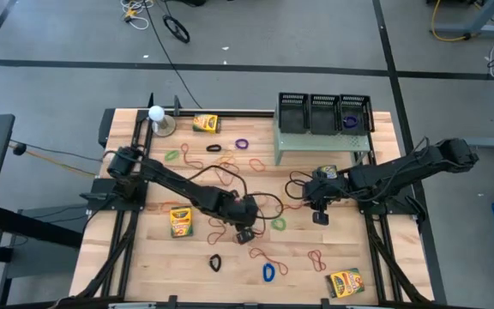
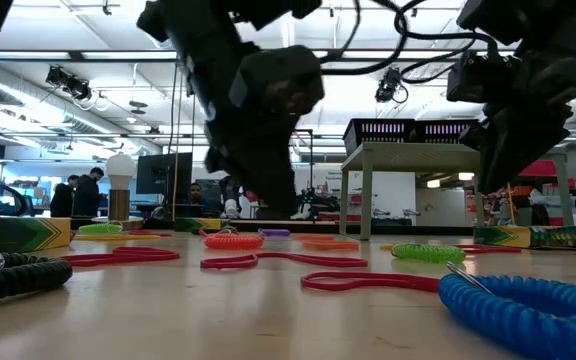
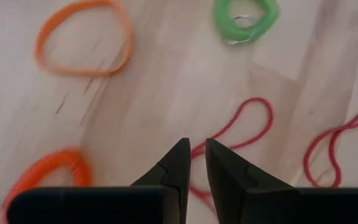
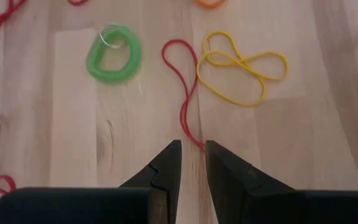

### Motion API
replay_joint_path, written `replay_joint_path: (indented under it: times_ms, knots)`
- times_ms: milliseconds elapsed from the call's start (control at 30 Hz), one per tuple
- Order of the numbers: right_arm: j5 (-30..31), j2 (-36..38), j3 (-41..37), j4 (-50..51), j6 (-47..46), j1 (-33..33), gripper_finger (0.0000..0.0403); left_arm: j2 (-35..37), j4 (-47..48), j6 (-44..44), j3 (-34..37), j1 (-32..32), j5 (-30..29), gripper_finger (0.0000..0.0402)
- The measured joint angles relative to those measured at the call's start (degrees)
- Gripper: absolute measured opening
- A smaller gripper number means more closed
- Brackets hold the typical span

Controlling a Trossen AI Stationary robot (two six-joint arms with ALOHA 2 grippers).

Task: Pick & Place Office Desk Supplies
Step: Put the red rubber band into the middle black basket on the shelf

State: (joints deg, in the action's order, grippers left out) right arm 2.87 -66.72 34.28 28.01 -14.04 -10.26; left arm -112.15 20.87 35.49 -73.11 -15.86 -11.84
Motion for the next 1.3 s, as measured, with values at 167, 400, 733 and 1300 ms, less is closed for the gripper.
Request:
replay_joint_path:
  times_ms: [167, 400, 733, 1300]
  knots:
    - [0.0, 0.0, 0.0, -0.46, -0.07, 0.0, 0.0082, -1.51, 1.28, -0.35, -0.6, 0.2, 2.23, 0.0085]
    - [-0.01, 0.0, -0.02, -1.66, 0.33, 0.0, 0.0082, -1.85, 4.07, -0.22, -0.6, -0.73, 2.07, 0.0119]
    - [-0.09, 0.0, -0.02, -4.59, 1.46, 0.0, 0.0082, -4.21, 2.75, 1.77, -0.66, -0.28, 1.04, 0.0072]
    - [1.2, 0.0, -0.02, -6.52, -0.37, 0.0, 0.0085, 7.53, 14.97, 0.65, -0.49, -0.33, -4.32, 0.0004]
